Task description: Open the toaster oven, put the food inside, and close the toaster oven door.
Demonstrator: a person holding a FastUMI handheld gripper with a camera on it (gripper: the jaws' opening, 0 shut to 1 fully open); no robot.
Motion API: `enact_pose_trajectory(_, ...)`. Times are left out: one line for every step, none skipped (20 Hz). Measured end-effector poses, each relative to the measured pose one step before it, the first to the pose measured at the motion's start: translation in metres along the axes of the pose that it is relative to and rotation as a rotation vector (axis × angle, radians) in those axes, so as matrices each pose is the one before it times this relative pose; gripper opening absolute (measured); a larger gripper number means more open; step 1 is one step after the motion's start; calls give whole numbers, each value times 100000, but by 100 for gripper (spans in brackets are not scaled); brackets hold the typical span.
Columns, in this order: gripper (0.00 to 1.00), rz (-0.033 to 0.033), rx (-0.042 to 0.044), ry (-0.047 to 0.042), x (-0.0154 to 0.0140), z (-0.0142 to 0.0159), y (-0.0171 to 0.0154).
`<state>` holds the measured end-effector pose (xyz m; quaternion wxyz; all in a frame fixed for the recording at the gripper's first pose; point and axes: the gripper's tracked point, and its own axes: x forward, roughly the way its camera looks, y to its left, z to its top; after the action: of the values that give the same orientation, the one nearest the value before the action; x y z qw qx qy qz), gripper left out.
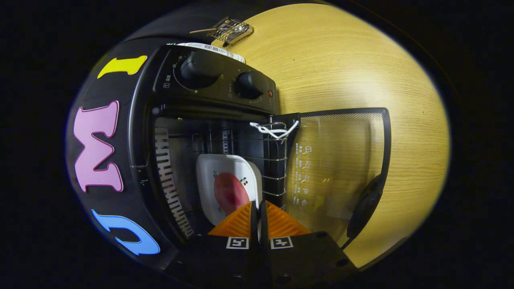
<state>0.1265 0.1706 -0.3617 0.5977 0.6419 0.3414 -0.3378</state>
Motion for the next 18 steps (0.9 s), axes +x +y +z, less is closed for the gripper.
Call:
enact_pose_trajectory(5, -230, 922, -129, 187, -137, -5)
enact_pose_trajectory(6, -154, -74, 188, 224, -129, -13)
enact_pose_trajectory(6, -39, 42, 797, 44, -43, -94)
enact_pose_trajectory(6, 951, 137, 1193, 136, -110, 65)
enact_pose_trajectory(9, 1182, 1039, 1030, -125, -92, 249)
enact_pose_trajectory(9, 642, 1195, 1636, 6, -58, -52)
enact_pose_trajectory(10, 538, 556, 1459, -338, -114, 60)
enact_pose_trajectory(14, -191, -630, 1006, -83, -155, -182)
enact_pose_trajectory(16, 817, -647, 1441, -452, -179, 21)
enact_pose_trajectory(30, 234, -757, 1316, -393, -96, 38)
enact_pose_trajectory(40, -944, -764, 1372, -461, -180, -307)
enact_pose_trajectory(54, -471, -1014, 963, -465, 80, -225)
enact_pose_trajectory(62, 152, -2255, 1498, -583, -421, -151)
enact_pose_trajectory(71, 111, -2966, 2884, -634, -540, -207)
enact_pose_trajectory(75, 451, -3751, 2371, -866, -438, -212)
enact_pose_trajectory(86, -374, -4651, 2638, -1017, -524, -401)
enact_pose_trajectory(95, 714, -5733, 1940, -978, -489, -124)
enact_pose_trajectory(99, -130, -6845, 2455, -960, -376, -423)
